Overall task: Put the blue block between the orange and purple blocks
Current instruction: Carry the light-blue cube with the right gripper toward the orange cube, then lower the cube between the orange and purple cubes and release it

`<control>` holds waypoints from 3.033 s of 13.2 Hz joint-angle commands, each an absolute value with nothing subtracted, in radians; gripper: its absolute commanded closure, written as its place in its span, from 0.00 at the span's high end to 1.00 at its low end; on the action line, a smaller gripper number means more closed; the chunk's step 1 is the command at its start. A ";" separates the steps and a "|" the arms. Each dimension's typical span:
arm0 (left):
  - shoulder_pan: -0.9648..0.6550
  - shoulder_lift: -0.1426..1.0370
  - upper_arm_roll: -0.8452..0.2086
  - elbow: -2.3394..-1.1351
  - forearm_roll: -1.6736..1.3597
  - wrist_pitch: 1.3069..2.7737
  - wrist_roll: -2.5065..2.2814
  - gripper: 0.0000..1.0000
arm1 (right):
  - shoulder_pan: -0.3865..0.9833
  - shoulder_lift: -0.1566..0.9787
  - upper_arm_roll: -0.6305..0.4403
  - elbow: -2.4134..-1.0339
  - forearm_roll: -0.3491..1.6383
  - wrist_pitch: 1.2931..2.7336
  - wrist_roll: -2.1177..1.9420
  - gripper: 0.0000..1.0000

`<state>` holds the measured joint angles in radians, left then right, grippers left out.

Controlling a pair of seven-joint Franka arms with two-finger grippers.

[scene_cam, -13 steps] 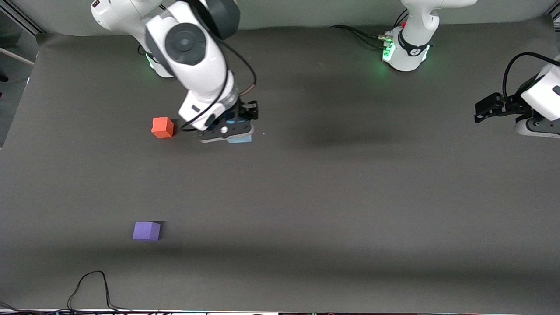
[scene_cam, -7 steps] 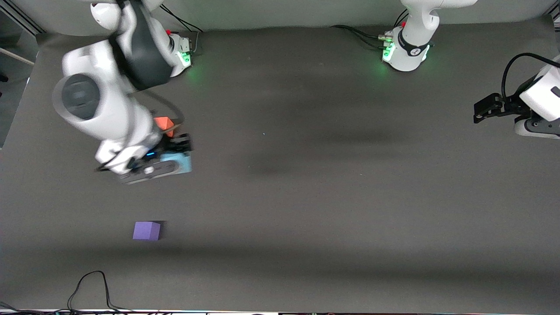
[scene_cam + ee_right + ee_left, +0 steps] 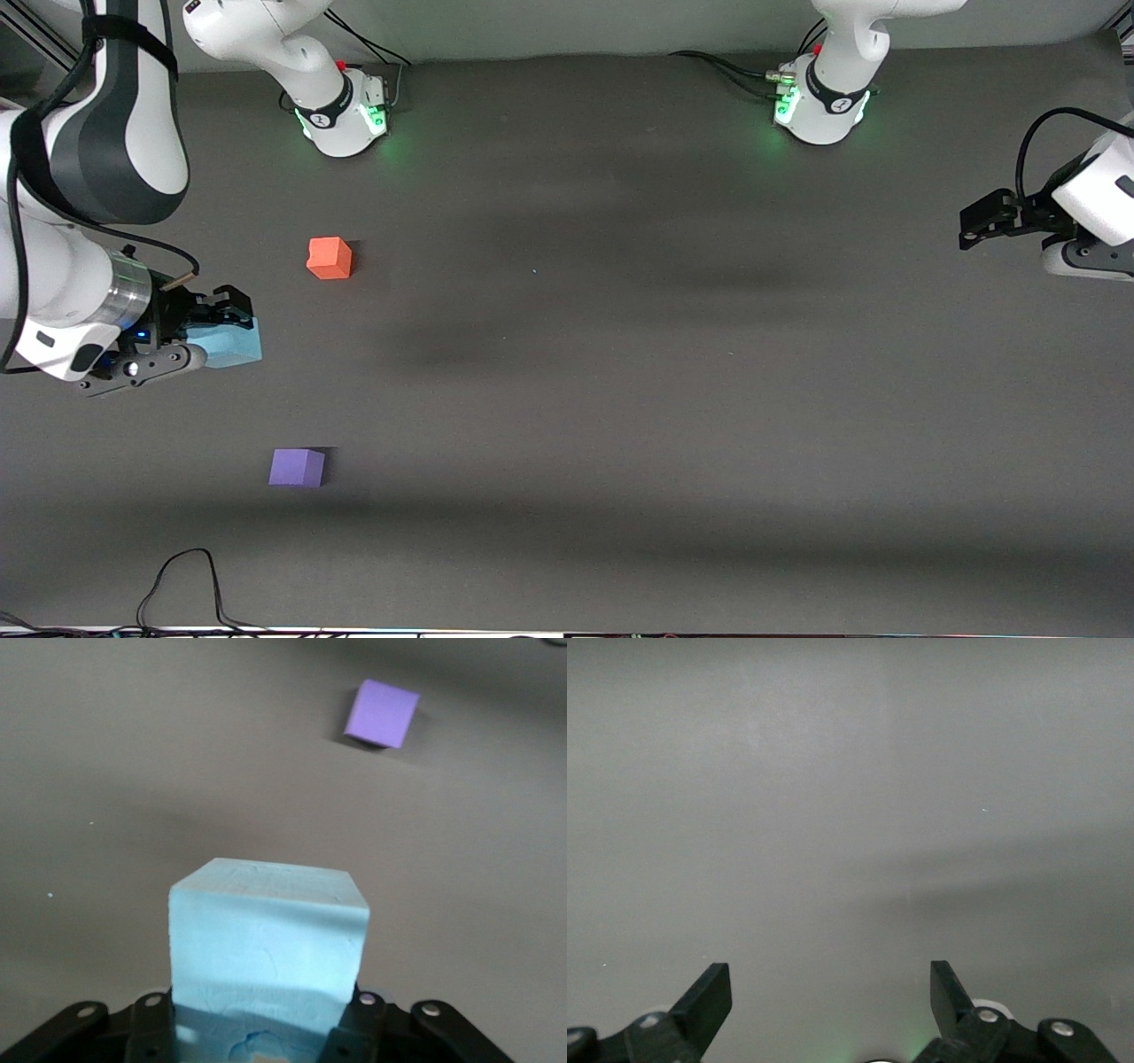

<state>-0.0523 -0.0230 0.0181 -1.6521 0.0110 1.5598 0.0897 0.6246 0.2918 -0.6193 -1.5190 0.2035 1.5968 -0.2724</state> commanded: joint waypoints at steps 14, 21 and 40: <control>-0.060 -0.025 0.026 -1.651 0.002 1.549 0.104 1.00 | 0.601 0.488 -0.626 -2.138 0.593 2.385 -0.692 0.41; -0.060 -0.025 0.026 -1.652 0.002 1.551 0.104 1.00 | 0.607 0.505 -0.626 -2.140 0.621 2.396 -0.672 0.75; -0.060 -0.025 0.026 -1.652 0.002 1.554 0.104 1.00 | 0.649 0.299 -0.655 -1.580 0.324 1.611 -0.252 1.00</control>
<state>-0.0523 -0.0209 0.0185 -1.6535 0.0088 1.5598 0.0898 0.6457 0.3493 -0.6559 -1.5962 0.3690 1.6558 -0.2833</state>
